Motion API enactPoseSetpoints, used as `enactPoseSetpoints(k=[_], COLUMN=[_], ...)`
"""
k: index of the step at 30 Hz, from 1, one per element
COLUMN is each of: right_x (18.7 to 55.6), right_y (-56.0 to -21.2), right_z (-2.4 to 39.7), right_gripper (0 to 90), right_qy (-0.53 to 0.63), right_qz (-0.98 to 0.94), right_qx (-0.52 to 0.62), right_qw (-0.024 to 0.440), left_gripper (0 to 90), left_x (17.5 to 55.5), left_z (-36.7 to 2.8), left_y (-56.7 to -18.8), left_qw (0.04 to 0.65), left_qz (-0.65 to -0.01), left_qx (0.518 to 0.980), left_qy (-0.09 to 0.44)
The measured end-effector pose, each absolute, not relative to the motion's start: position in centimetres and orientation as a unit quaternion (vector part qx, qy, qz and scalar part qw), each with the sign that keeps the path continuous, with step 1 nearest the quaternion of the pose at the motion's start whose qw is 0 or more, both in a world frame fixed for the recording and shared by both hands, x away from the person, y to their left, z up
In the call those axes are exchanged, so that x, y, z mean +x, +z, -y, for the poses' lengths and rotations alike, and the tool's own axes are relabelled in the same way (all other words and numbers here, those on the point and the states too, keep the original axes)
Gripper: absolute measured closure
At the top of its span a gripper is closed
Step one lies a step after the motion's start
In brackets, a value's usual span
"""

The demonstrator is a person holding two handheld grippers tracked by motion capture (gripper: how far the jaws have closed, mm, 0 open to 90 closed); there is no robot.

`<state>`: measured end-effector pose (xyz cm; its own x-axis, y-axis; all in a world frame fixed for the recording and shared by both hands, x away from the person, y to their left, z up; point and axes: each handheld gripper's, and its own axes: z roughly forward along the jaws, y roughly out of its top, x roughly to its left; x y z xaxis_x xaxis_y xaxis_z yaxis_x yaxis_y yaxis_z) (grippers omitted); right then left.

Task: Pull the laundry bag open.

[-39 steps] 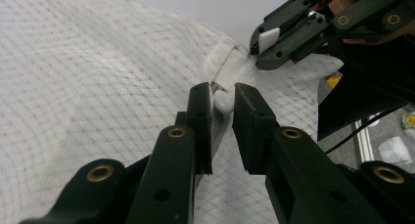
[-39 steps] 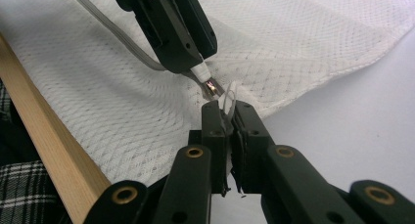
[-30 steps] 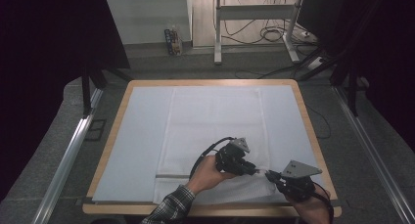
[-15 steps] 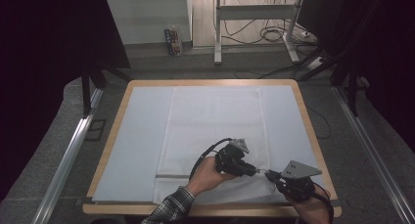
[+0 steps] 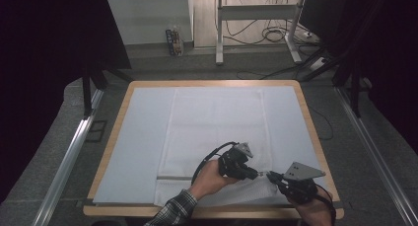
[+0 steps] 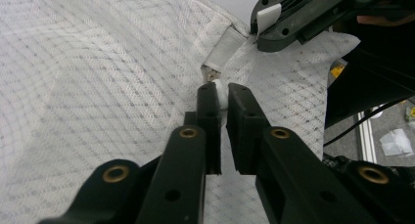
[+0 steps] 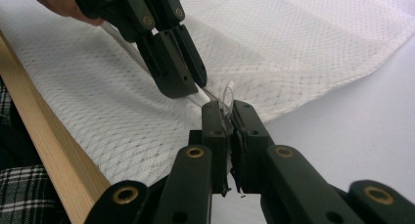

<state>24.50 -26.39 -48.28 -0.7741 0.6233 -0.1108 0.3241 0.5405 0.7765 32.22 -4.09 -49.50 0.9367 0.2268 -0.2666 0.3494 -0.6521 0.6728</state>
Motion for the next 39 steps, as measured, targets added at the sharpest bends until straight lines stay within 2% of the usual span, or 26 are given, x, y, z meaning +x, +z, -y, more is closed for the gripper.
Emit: enactPoseSetpoints(k=[8, 16, 26, 30, 34, 37, 39], right_x=[24.5, 24.5, 24.8, 25.0, 25.1, 25.4, 25.6], right_y=[-48.3, -48.2, -48.6, -48.8, -48.9, -48.8, -48.8], right_z=[26.4, 26.4, 26.4, 26.4, 26.6, 26.8, 26.9], right_gripper=[84.0, 84.0, 84.3, 83.5, 74.1, 59.5, 53.5], right_qy=[0.394, 0.394, 0.375, 0.368, 0.370, 0.378, 0.376], right_qz=[-0.855, -0.857, -0.865, -0.869, -0.867, -0.860, -0.858], right_qx=[0.277, 0.275, 0.285, 0.290, 0.297, 0.308, 0.318], right_qw=[0.191, 0.187, 0.173, 0.163, 0.154, 0.150, 0.149], left_gripper=[79.1, 87.0, 87.1, 87.3, 87.3, 87.3, 87.3], left_x=[31.9, 32.1, 32.7, 32.6, 32.5, 32.5, 32.6], left_z=[4.8, 4.6, 3.2, 3.2, 2.9, 2.6, 2.3], left_y=[-49.9, -49.8, -49.6, -49.7, -49.8, -49.6, -49.5], left_qw=[0.387, 0.378, 0.406, 0.405, 0.423, 0.433, 0.436], left_qz=[-0.166, -0.160, -0.175, -0.172, -0.176, -0.175, -0.171], left_qx=[0.904, 0.909, 0.891, 0.893, 0.883, 0.879, 0.878], left_qy=[-0.072, -0.064, -0.097, -0.094, -0.097, -0.098, -0.099])
